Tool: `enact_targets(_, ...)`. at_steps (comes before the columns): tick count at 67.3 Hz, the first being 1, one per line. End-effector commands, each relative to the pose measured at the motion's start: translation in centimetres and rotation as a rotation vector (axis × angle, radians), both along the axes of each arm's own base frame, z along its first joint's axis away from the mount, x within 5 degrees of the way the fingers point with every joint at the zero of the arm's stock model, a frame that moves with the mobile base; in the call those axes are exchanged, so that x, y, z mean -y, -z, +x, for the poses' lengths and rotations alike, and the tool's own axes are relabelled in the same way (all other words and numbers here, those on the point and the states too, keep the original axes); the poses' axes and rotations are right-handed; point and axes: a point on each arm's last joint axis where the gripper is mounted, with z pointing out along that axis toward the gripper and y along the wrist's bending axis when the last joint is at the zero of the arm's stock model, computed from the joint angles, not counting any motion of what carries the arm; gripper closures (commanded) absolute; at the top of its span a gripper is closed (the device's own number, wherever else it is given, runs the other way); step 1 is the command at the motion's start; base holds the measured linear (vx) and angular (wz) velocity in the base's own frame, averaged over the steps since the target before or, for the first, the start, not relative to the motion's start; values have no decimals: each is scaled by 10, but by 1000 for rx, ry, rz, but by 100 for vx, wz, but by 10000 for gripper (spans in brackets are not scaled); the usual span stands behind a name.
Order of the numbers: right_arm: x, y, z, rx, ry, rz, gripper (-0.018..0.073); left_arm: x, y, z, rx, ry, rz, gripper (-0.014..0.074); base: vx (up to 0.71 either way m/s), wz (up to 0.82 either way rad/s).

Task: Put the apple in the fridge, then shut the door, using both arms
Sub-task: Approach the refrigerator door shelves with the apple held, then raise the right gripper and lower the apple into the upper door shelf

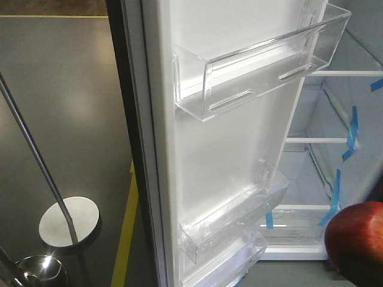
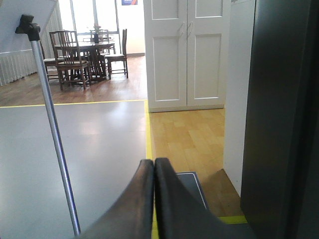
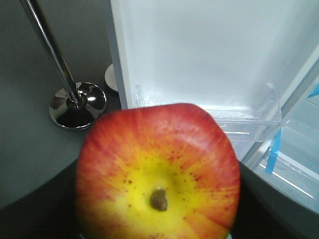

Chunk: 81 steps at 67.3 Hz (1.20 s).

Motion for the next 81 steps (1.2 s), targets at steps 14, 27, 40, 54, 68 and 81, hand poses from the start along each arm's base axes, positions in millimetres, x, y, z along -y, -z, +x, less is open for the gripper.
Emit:
enact_targets(14, -1, -13, 3, 79, 8, 50, 410, 1, 3, 1, 44, 8, -8, 603, 0, 0)
enact_targets(27, -1, -13, 3, 79, 8, 50, 410, 1, 3, 1, 44, 8, -8, 603, 0, 0)
enact_targets(40, -1, -13, 3, 78, 9, 53, 410, 1, 3, 1, 44, 8, -8, 603, 0, 0)
enact_targets(54, -5, -15, 1, 50, -5, 112, 410, 1, 3, 1, 44, 8, -8, 603, 0, 0)
enact_targets(68, -3, -20, 9, 129, 45, 121, 410, 1, 3, 1, 44, 8, -8, 603, 0, 0)
enact_targets(81, -4, -36, 48, 91, 222, 33, 407, 1, 3, 1, 44, 8, -8, 603, 0, 0)
